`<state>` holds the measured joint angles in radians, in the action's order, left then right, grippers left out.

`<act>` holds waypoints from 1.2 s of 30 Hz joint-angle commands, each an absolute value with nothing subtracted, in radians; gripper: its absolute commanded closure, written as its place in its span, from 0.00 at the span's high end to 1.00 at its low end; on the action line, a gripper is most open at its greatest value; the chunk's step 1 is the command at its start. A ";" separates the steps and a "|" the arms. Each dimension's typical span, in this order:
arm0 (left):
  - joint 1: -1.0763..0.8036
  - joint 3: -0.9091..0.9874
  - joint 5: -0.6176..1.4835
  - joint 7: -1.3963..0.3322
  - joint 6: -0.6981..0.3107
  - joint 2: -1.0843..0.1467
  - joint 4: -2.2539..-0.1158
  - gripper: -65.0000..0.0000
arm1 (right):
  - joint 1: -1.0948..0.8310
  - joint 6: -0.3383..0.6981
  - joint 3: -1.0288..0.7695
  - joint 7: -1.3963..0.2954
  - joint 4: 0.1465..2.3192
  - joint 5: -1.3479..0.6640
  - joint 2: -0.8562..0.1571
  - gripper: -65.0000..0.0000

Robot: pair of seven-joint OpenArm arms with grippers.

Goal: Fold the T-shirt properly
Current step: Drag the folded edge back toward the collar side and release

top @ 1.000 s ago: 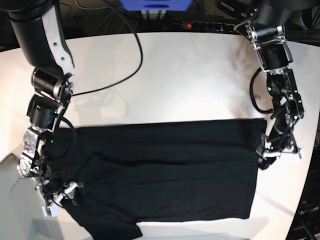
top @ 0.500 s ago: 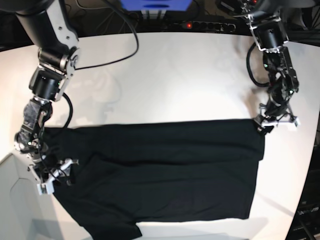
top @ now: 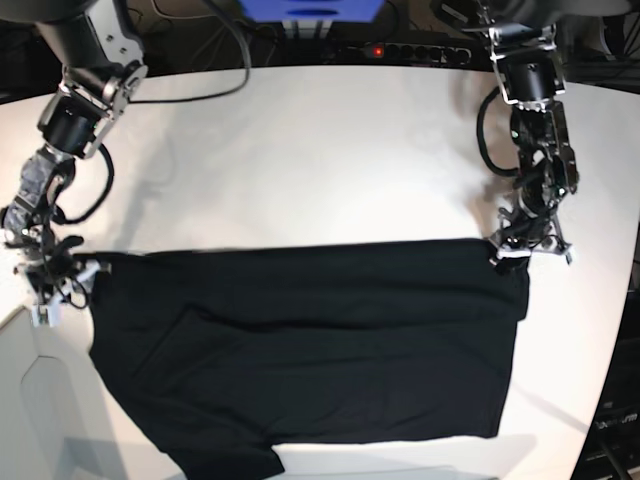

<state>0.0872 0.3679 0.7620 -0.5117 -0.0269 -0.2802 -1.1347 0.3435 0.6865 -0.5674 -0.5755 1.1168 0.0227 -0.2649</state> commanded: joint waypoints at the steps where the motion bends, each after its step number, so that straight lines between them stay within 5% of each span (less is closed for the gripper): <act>1: 0.093 0.367 0.753 -0.559 -0.005 -0.283 -1.116 0.34 | 0.374 0.698 -0.570 -0.542 1.109 0.002 -0.295 0.54; 10: 0.093 0.361 0.753 -0.559 -0.005 -0.277 -1.092 0.00 | 0.367 0.698 -0.570 -0.435 0.898 0.002 -0.357 0.53; 17: 0.087 0.367 0.759 -0.562 -0.005 -0.288 -1.107 0.00 | 0.328 0.698 -0.624 -0.444 0.878 0.002 -0.360 0.47; 23: 0.058 0.377 0.760 -0.567 -0.005 -0.317 -1.204 0.00 | 0.294 0.698 -0.625 -0.447 0.881 0.002 -0.374 0.01; 36: 0.087 0.492 0.762 -0.682 -0.004 -0.306 -1.420 0.00 | 0.286 0.698 -0.619 -0.707 1.357 0.001 -0.337 0.00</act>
